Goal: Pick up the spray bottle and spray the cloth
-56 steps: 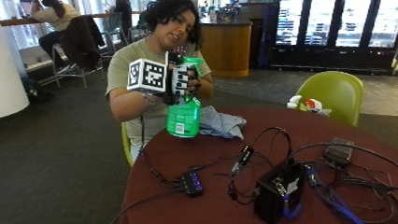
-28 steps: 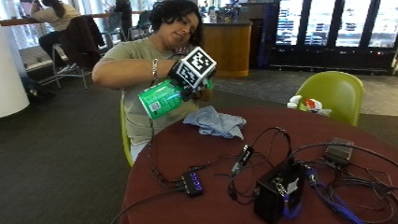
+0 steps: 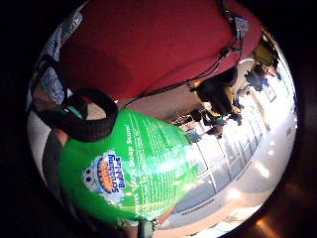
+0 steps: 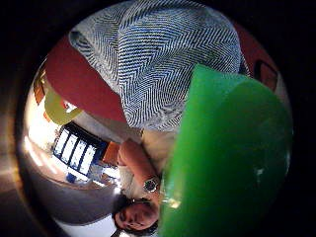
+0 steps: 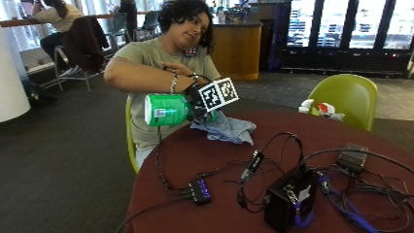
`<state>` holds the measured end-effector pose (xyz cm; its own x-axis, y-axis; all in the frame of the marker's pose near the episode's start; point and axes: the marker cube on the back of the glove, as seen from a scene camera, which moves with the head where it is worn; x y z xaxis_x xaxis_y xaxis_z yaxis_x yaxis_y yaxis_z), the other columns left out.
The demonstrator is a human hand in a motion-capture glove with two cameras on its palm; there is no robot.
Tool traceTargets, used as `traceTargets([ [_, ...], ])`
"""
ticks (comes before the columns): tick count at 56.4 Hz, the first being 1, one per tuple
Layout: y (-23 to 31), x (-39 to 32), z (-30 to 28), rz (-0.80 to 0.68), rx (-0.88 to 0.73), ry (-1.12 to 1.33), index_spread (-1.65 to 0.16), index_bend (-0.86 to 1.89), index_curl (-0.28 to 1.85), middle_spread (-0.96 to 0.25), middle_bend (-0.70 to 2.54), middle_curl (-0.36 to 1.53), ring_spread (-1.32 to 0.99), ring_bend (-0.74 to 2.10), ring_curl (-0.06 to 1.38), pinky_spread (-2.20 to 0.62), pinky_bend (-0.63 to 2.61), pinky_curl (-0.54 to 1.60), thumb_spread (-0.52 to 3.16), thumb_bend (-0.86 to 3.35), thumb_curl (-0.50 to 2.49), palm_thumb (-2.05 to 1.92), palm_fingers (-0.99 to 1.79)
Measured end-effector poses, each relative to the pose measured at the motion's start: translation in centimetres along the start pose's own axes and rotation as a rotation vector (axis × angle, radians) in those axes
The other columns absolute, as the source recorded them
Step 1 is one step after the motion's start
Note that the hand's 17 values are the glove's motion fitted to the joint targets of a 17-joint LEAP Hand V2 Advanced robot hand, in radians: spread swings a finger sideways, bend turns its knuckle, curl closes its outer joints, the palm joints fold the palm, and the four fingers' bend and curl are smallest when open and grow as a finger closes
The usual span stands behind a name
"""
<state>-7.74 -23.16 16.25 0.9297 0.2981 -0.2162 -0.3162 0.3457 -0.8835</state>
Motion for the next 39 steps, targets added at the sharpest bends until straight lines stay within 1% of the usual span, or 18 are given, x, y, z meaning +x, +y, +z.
traceTargets([
  [6,1.3,-0.9,-1.6,-0.097,0.058,-0.117,-0.22,0.26,0.60,-0.17,0.57,0.55,-0.18,0.57,0.49,-0.19,0.42,0.41,0.45,-0.02,0.76,1.05,1.28],
  [15,4.9,-3.1,-6.3,-0.370,0.282,-0.309,-0.22,0.24,0.61,-0.17,0.56,0.55,-0.17,0.58,0.49,-0.18,0.41,0.42,0.46,-0.02,0.76,1.06,1.27],
  [20,6.5,-4.4,-9.2,-0.549,0.447,-0.414,-0.22,0.24,0.61,-0.17,0.56,0.56,-0.16,0.58,0.49,-0.18,0.40,0.42,0.47,-0.03,0.77,1.06,1.27],
  [25,7.5,-7.2,-11.3,-0.811,0.643,-0.613,-0.22,0.23,0.62,-0.17,0.56,0.56,-0.16,0.58,0.49,-0.17,0.40,0.42,0.47,-0.03,0.77,1.06,1.28],
  [29,7.1,-9.1,-12.6,-0.962,0.755,-0.796,-0.22,0.22,0.62,-0.17,0.56,0.56,-0.16,0.58,0.49,-0.18,0.41,0.42,0.48,-0.03,0.77,1.06,1.29],
  [33,5.8,-10.8,-13.8,-1.087,0.816,-0.963,-0.22,0.22,0.62,-0.16,0.56,0.56,-0.16,0.58,0.49,-0.18,0.41,0.42,0.47,-0.03,0.77,1.06,1.30],
  [36,4.3,-12.2,-14.1,-1.143,0.838,-1.032,-0.22,0.22,0.63,-0.16,0.56,0.56,-0.16,0.59,0.49,-0.19,0.41,0.42,0.47,-0.03,0.77,1.06,1.30],
  [39,2.6,-13.4,-14.4,-1.154,0.864,-1.075,-0.22,0.22,0.63,-0.16,0.56,0.56,-0.16,0.59,0.49,-0.19,0.41,0.42,0.47,-0.03,0.77,1.06,1.30],
])
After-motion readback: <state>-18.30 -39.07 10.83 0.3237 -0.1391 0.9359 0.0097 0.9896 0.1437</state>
